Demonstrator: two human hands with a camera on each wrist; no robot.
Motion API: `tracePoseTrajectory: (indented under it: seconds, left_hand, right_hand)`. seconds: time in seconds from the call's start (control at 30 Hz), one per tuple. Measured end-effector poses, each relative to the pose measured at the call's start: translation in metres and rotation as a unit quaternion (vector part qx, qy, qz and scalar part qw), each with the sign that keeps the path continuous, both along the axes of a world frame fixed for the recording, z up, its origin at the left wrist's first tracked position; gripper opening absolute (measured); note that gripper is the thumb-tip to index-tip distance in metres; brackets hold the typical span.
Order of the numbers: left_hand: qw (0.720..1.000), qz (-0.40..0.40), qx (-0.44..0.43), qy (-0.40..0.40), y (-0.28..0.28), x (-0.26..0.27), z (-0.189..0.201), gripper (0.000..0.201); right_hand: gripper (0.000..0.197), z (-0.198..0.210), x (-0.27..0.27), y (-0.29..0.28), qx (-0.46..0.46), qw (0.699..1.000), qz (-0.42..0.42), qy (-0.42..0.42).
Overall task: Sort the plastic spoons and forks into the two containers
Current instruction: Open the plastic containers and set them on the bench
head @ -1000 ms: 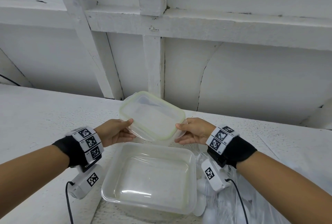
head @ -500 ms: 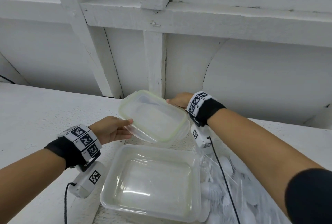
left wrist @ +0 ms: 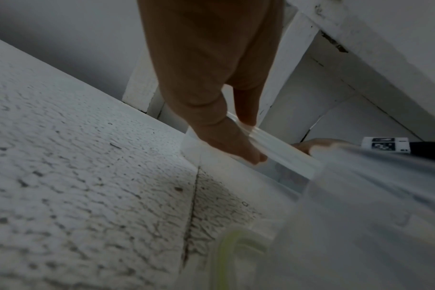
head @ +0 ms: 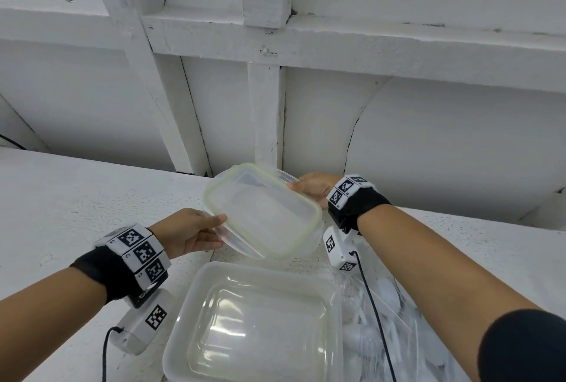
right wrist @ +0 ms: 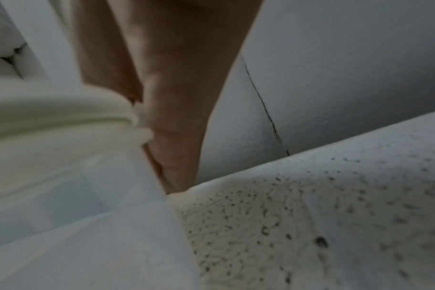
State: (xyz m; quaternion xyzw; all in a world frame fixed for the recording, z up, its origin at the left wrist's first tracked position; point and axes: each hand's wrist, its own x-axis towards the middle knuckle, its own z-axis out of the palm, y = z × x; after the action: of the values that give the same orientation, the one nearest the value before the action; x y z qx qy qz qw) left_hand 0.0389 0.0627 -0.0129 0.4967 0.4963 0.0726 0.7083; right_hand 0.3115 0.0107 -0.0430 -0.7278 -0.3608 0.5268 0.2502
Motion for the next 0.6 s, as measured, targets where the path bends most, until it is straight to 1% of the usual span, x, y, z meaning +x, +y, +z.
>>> tracePoseTrajectory:
  seconds: [0.03, 0.07, 0.1, 0.13, 0.17, 0.2, 0.23, 0.27, 0.3, 0.33, 0.4, 0.43, 0.5, 0.53, 0.6]
  left_hand:
    - [1.0, 0.001, 0.003, 0.002, -0.001, 0.0, 0.001, 0.019]
    - [1.0, 0.003, 0.006, 0.002, -0.002, 0.0, 0.001, 0.019]
    - [1.0, 0.006, 0.01, 0.004, -0.003, 0.0, 0.001, 0.019]
    - [1.0, 0.007, 0.016, 0.006, -0.004, -0.001, 0.002, 0.019]
    - [1.0, 0.006, 0.021, 0.012, -0.006, -0.001, 0.003, 0.02]
    - [1.0, 0.001, 0.026, 0.017, -0.007, -0.002, 0.005, 0.02]
    - [0.999, -0.004, 0.031, 0.021, -0.009, -0.003, 0.007, 0.021]
    - [0.999, -0.007, 0.036, 0.018, -0.01, -0.003, 0.01, 0.022]
    - [0.999, -0.006, 0.042, 0.008, -0.01, -0.003, 0.015, 0.022]
    - [0.999, -0.002, 0.048, -0.008, -0.01, -0.001, 0.022, 0.022]
    - [0.997, 0.004, 0.067, -0.041, -0.008, 0.004, 0.039, 0.023]
    - [0.995, 0.002, 0.085, -0.05, -0.005, 0.007, 0.048, 0.023]
    - [0.988, -0.019, 0.144, -0.046, -0.001, 0.017, 0.064, 0.022]
    - [0.983, -0.031, 0.178, -0.04, 0.001, 0.023, 0.07, 0.023]
    - [0.971, -0.043, 0.235, -0.026, 0.003, 0.034, 0.079, 0.027]
  right_hand:
    - [0.053, 0.005, -0.005, -0.004, 0.01, 1.0, -0.001, -0.028]
    - [0.029, 0.0, -0.004, 0.0, 0.042, 0.997, -0.007, -0.069]
    - [0.023, 0.003, -0.006, -0.004, 0.05, 0.995, -0.023, -0.078]
    - [0.028, 0.003, -0.007, -0.008, 0.068, 0.994, -0.02, -0.078]
    - [0.032, 0.01, -0.011, -0.016, 0.058, 0.994, -0.012, -0.087]
    - [0.03, 0.013, -0.014, -0.021, 0.068, 0.991, -0.005, -0.111]
    - [0.027, 0.018, -0.017, -0.026, 0.068, 0.985, 0.016, -0.157]
    - [0.035, 0.025, -0.022, -0.033, 0.079, 0.974, 0.041, -0.21]
    - [0.049, 0.036, -0.03, -0.042, 0.095, 0.962, 0.064, -0.248]
    - [0.056, 0.05, -0.039, -0.052, 0.122, 0.954, 0.082, -0.263]
    - [0.058, 0.072, -0.056, -0.071, 0.173, 0.944, 0.133, -0.247]
    - [0.06, 0.082, -0.063, -0.079, 0.179, 0.935, 0.173, -0.252]
    - [0.065, 0.093, -0.075, -0.092, 0.176, 0.904, 0.232, -0.313]
    - [0.063, 0.096, -0.079, -0.096, 0.184, 0.887, 0.231, -0.356]
    - [0.046, 0.096, -0.079, -0.097, 0.226, 0.855, 0.188, -0.427]
